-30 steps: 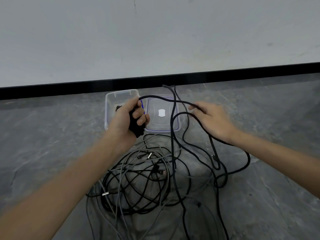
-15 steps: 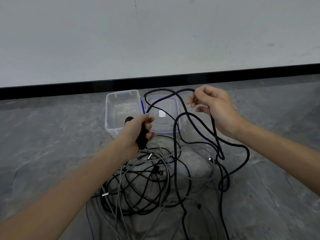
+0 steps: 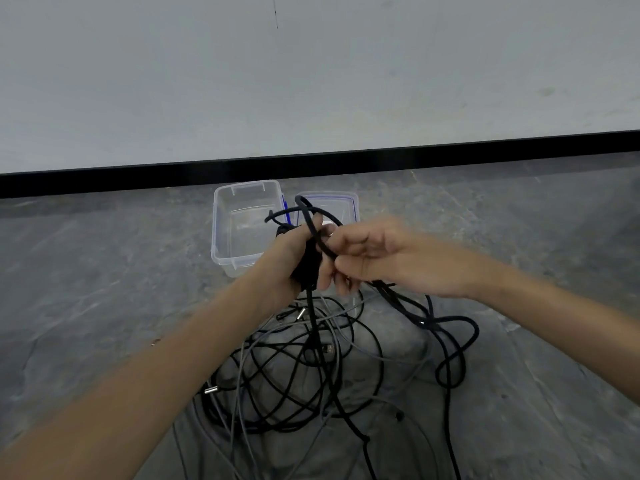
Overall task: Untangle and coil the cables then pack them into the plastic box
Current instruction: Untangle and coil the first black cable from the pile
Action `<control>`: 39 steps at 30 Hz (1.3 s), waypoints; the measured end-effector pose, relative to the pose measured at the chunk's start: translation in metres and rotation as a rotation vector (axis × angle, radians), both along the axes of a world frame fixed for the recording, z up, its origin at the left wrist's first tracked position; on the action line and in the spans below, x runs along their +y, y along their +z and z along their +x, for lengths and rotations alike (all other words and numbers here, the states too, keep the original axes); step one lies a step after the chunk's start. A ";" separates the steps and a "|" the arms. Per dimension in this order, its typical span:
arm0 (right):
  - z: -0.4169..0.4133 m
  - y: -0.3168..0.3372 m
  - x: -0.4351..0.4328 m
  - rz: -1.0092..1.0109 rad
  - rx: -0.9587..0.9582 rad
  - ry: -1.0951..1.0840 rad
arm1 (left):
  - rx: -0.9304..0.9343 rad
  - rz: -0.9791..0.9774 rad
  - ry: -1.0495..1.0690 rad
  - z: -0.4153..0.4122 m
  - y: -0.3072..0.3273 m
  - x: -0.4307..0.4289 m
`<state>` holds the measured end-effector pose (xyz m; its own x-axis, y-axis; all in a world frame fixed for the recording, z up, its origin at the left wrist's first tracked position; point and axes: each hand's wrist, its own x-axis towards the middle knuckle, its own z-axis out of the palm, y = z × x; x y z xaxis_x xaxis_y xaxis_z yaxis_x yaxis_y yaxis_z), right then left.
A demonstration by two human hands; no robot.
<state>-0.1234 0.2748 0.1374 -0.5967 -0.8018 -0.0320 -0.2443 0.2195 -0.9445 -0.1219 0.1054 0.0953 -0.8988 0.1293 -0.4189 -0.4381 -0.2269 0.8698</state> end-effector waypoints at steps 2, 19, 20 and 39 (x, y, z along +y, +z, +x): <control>0.001 -0.002 -0.001 0.026 -0.021 -0.009 | -0.007 0.020 0.025 0.000 0.002 0.001; -0.040 -0.003 -0.012 0.123 -0.142 -0.272 | 0.207 -0.077 0.033 0.005 0.004 -0.004; -0.038 -0.006 -0.017 0.120 -0.165 -0.255 | 0.222 -0.082 0.017 0.005 0.004 -0.005; -0.037 -0.007 -0.015 0.039 -0.142 -0.269 | 0.204 -0.111 -0.051 0.008 0.005 -0.007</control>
<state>-0.1599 0.2600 0.1300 -0.7747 -0.6124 -0.1575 -0.0388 0.2947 -0.9548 -0.1140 0.0985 0.1004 -0.9597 0.1403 -0.2435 -0.2592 -0.1072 0.9599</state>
